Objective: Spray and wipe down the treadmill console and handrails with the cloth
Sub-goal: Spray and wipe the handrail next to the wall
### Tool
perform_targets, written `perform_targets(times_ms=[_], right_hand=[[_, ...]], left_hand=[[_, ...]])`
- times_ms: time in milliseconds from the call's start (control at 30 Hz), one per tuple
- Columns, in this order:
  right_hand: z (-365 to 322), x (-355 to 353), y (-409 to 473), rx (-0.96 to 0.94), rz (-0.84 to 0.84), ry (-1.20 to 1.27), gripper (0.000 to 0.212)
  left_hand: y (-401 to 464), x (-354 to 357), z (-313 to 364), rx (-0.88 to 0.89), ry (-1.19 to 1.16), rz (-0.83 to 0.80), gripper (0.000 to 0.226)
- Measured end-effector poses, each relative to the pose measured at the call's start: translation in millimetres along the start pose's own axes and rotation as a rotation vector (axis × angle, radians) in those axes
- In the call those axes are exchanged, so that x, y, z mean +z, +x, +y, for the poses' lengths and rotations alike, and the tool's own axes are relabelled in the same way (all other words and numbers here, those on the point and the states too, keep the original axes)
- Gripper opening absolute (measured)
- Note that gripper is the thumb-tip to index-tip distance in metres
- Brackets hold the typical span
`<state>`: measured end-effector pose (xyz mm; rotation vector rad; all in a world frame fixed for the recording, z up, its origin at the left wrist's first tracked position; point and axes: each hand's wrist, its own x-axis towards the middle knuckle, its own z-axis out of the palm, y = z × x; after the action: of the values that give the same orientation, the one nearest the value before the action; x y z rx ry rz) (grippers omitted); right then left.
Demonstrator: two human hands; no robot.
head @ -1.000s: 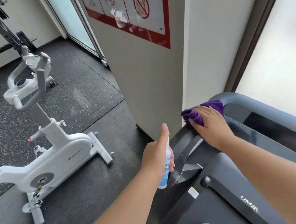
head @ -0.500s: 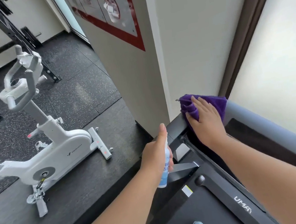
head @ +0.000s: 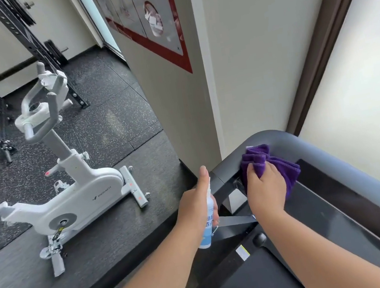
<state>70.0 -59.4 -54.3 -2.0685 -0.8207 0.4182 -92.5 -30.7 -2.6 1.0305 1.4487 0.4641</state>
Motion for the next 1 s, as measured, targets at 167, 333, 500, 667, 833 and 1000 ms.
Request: perform_targets(times_ms=[167,333,500,667,833,1000], right_hand=[[-6,12,-36,0.019,-0.049,0.155,0.040],[-19,21,-78,0.205,-0.193,0.499,0.029],[-52,-5,-60,0.413,-0.051,0.826,0.020],[-82,-39,7,0.324,0.201,0.887,0.022],[-68,-16,51,-0.160,-0.025,0.318,0.027],[-13,27,46,-0.469,-0.263,-0.496,0.054]], left_hand=[[-4,-12,-13,-0.056,-0.090,0.090,0.089],[-15,-4,-22,-0.074,-0.110,0.137,0.091],[-21,-25,-29,-0.072,-0.145,0.198,0.093],[-29,-53,-33,-0.084,-0.136,0.242,0.095],[-39,-73,-39,-0.076,-0.129,0.277,0.094],[-44,-96,-46,-0.123,-0.155,0.313,0.092]])
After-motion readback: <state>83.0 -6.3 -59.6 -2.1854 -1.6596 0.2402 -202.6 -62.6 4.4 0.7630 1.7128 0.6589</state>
